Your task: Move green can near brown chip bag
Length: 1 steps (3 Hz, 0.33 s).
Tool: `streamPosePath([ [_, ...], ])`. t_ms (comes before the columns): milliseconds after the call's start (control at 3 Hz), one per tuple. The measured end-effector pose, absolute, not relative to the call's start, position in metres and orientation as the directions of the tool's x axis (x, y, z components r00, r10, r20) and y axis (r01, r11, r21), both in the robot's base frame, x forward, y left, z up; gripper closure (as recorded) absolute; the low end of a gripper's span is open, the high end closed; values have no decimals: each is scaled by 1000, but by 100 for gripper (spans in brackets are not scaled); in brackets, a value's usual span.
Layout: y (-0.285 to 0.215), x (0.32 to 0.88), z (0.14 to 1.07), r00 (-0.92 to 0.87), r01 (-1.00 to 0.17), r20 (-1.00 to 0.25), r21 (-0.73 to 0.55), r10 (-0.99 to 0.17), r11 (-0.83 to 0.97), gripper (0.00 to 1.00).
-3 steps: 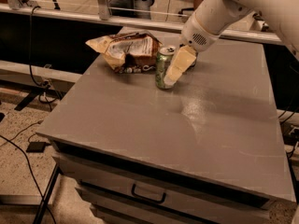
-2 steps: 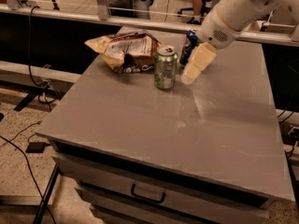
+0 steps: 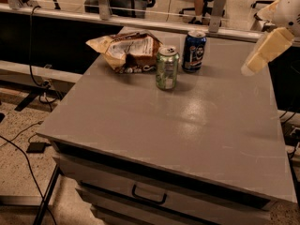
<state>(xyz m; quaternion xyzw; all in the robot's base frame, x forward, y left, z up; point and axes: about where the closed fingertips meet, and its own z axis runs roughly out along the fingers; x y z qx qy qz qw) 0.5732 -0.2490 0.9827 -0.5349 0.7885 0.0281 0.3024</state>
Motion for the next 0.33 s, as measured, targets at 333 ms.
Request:
streamPosePath([
  [333,-249,573,983,-245,-860,-507,-279,-826,426,0],
])
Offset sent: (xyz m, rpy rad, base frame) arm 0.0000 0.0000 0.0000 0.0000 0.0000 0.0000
